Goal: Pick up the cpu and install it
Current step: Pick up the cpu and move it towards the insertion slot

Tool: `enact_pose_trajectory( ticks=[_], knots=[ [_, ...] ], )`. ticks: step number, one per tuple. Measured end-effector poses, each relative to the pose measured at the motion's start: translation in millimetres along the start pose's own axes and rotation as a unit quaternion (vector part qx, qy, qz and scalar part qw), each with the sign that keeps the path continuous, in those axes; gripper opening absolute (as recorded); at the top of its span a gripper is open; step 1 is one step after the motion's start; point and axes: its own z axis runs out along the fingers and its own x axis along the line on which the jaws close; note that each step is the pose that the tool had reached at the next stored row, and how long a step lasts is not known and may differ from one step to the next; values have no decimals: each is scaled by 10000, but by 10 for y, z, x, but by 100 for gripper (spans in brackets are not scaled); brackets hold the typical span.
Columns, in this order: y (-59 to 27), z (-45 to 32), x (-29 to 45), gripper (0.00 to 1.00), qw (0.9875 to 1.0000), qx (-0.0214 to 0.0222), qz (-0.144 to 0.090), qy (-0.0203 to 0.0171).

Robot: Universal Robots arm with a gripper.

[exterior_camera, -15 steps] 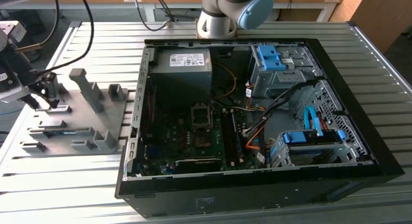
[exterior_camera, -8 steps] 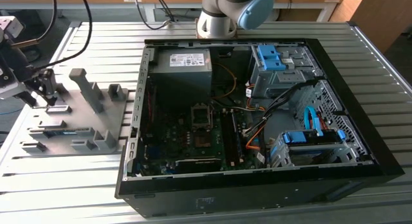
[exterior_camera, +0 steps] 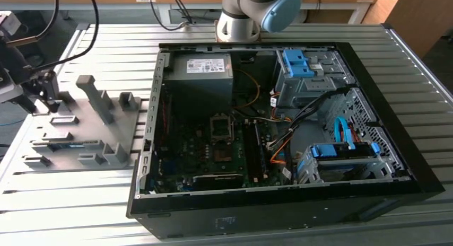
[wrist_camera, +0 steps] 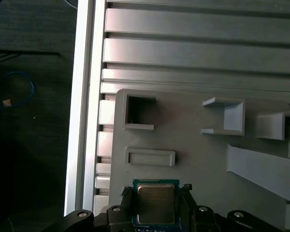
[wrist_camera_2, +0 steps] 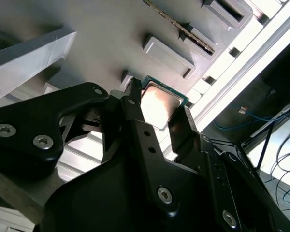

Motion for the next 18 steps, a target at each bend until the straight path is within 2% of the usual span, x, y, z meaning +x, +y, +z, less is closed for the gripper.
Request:
enact_pose_trajectory(
  ticks=[11, 18],
  knots=[
    [7, -187, -2, 47, 10000, 0, 0, 0],
    [13, -333, -3, 47, 10000, 0, 0, 0]
  ],
)
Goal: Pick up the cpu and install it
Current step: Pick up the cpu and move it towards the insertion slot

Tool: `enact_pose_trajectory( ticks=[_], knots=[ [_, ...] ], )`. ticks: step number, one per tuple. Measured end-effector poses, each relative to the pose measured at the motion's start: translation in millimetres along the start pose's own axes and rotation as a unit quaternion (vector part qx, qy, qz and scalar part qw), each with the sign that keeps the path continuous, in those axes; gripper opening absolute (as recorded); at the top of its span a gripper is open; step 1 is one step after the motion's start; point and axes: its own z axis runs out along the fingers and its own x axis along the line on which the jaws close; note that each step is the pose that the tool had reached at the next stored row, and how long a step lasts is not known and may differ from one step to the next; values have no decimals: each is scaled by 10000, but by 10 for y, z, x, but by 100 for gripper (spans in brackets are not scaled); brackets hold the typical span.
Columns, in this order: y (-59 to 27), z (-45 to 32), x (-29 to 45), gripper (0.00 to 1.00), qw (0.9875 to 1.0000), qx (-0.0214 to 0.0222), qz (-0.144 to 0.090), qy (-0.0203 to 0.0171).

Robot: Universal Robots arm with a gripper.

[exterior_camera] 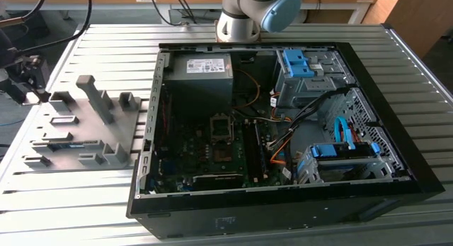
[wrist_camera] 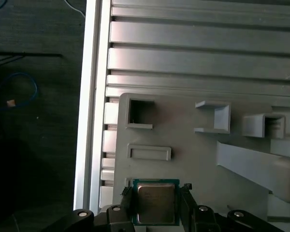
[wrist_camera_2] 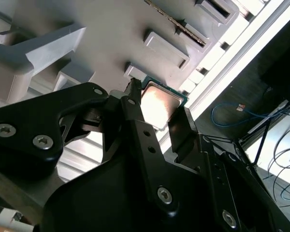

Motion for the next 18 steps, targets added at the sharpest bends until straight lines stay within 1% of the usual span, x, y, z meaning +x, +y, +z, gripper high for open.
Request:
enact_pose_trajectory(
  ticks=[18],
  knots=[
    [15, -401, -4, 47, 10000, 0, 0, 0]
  ],
)
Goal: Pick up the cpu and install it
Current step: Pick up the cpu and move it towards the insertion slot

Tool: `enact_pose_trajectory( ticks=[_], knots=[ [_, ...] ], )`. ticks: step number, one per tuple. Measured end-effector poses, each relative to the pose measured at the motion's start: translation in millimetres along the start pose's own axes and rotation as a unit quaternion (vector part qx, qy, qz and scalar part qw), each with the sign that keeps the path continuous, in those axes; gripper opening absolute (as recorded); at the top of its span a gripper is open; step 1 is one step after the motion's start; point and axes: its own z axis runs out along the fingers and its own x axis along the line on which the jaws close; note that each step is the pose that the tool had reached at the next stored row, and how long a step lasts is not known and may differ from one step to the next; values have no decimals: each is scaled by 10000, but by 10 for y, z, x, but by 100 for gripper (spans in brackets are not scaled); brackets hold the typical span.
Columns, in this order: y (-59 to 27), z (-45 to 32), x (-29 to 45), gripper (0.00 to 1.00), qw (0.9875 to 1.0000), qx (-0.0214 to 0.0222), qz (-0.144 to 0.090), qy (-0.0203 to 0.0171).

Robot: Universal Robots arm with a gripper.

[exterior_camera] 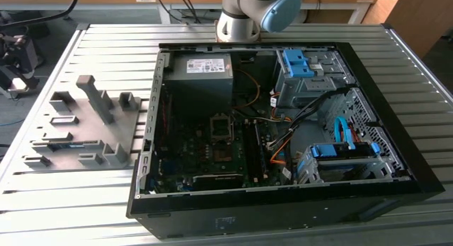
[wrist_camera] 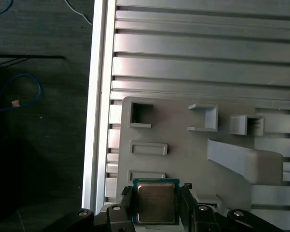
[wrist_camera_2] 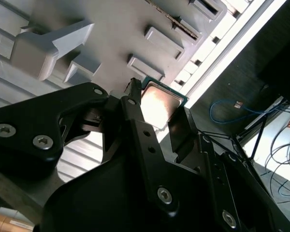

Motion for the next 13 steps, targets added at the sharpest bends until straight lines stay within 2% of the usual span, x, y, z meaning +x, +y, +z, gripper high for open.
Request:
enact_pose_trajectory(
  ticks=[13],
  knots=[
    [10, -260, -2, 47, 10000, 0, 0, 0]
  ],
)
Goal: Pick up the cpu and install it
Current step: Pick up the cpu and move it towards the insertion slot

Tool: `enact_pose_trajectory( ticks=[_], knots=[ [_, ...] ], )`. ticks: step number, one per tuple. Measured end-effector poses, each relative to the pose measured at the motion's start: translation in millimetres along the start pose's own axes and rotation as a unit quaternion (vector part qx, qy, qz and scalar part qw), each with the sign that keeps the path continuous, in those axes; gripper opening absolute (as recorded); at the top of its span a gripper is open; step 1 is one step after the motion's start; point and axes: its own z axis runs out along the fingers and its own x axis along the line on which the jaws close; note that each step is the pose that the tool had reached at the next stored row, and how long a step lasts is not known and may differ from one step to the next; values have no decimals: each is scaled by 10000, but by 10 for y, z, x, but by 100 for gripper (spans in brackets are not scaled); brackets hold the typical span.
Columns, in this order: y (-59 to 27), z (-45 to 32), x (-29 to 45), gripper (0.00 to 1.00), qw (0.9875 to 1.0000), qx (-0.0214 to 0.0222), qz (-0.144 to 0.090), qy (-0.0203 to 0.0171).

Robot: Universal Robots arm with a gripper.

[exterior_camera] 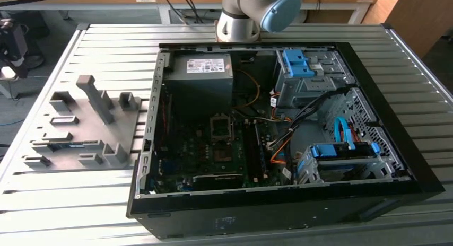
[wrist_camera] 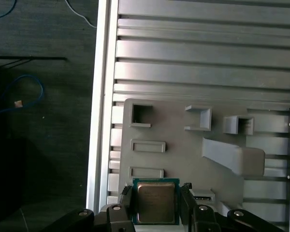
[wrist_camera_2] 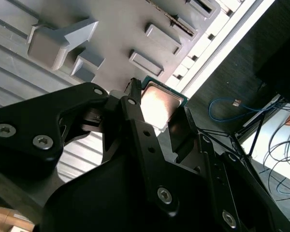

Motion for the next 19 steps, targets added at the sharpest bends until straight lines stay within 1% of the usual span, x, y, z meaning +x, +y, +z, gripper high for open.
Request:
enact_pose_trajectory(
  ticks=[19],
  knots=[
    [12, -297, -3, 47, 10000, 0, 0, 0]
  ],
)
